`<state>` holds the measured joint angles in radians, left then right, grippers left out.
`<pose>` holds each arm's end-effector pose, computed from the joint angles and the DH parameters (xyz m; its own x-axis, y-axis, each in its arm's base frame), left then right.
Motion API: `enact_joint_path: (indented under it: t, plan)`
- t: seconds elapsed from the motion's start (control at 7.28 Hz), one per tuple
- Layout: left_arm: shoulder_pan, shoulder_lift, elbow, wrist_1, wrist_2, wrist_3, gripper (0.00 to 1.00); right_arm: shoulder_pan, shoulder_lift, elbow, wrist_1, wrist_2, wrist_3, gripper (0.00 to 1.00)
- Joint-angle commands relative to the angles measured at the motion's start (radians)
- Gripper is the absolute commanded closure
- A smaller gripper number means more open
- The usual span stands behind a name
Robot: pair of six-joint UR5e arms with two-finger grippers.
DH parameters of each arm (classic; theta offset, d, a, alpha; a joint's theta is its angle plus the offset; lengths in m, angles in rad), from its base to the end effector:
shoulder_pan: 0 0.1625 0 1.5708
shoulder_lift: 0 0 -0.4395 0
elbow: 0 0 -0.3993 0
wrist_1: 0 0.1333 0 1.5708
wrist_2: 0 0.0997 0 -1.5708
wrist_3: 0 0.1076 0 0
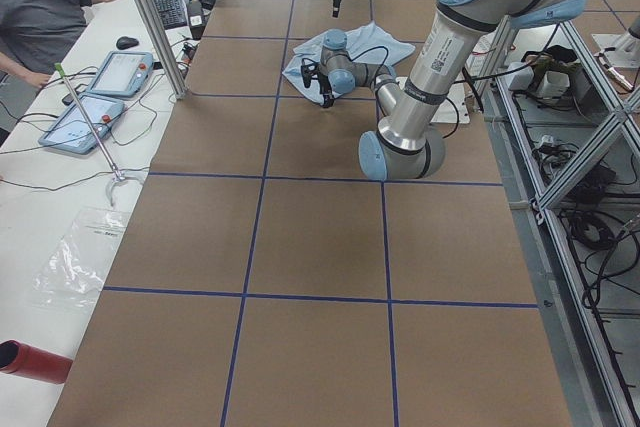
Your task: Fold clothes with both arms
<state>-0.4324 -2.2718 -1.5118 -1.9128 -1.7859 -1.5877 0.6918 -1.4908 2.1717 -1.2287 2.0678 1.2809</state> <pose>0.6311 -0.4128 0.2344 0.4985 -0.2482 -0.8306 0.2565 0.9575 -0.1322 -0.3158 -0.3681 0.3134 0.4550 0.0506 0.8890 -0.1223 0.9925 0.0061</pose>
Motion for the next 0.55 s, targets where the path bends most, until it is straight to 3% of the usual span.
enact_joint_path:
  t: [0.0, 0.14, 0.27, 0.41]
  plan:
    - [0.001, 0.000, -0.002, 0.001, 0.000, 0.005, 0.59, 0.000, 0.000, -0.003, 0.000, 0.000, 0.000, 0.00]
    - [0.001, 0.002, -0.004, 0.001, 0.000, 0.006, 0.84, 0.002, 0.000, -0.007, 0.000, -0.002, 0.000, 0.00]
    - [0.000, 0.005, -0.005, 0.001, -0.001, 0.009, 1.00, 0.000, 0.000, -0.013, 0.000, -0.002, -0.002, 0.00]
    - [0.000, 0.005, -0.013, 0.001, -0.004, 0.009, 1.00, 0.002, 0.000, -0.016, 0.000, -0.002, -0.006, 0.00]
